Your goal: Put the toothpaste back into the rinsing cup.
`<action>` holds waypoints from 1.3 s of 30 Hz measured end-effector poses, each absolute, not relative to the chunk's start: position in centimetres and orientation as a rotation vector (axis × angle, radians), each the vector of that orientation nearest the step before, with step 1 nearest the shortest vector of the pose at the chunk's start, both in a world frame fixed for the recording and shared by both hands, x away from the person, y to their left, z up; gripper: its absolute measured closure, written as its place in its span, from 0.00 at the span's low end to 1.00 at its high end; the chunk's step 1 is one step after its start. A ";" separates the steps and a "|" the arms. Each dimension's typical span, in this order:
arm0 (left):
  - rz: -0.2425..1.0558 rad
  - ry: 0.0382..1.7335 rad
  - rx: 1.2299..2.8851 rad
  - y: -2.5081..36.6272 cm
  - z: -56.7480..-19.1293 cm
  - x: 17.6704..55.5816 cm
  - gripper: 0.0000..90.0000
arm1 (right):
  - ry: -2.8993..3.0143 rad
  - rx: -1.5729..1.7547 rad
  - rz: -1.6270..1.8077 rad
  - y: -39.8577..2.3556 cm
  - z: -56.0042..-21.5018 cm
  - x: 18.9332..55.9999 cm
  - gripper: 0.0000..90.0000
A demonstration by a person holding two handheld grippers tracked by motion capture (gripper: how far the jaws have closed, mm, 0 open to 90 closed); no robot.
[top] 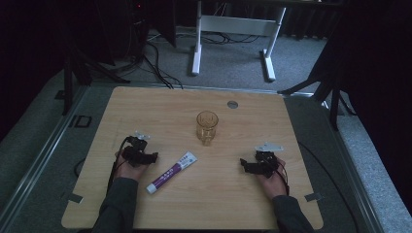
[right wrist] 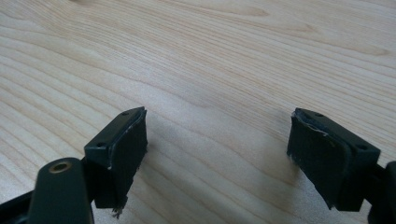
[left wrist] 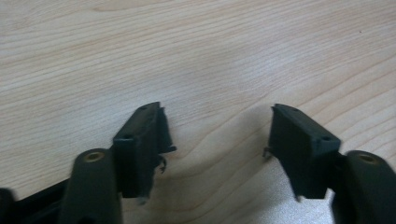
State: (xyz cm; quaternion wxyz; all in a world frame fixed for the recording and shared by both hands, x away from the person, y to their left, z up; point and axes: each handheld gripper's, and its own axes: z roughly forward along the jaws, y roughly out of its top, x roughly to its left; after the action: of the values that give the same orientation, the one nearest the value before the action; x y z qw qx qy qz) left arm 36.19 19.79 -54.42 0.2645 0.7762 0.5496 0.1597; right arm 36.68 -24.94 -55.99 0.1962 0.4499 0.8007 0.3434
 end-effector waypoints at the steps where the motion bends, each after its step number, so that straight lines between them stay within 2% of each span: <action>1: 0.417 1.483 2.098 19.8 -54.3 36.1 0.44 | 2.243 1.260 0.962 -24.9 -56.0 36.7 0.22; 25: 0.457 1.306 2.093 18.5 -49.8 34.2 0.45 | 2.242 1.261 0.963 -24.9 -56.0 36.7 0.22; 35: 0.490 1.291 2.148 17.5 -48.7 34.0 0.46 | 2.242 1.260 0.962 -24.9 -56.0 36.7 0.22; 39: 0.466 1.304 2.158 17.4 -48.4 34.1 0.48 | 2.242 1.260 0.962 -24.9 -56.0 36.7 0.22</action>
State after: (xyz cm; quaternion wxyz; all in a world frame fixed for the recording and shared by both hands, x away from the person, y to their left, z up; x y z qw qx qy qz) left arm 34.13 17.37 -48.36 0.2845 0.8068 0.4875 0.1743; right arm 36.66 -24.93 -56.00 0.1966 0.4498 0.8006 0.3436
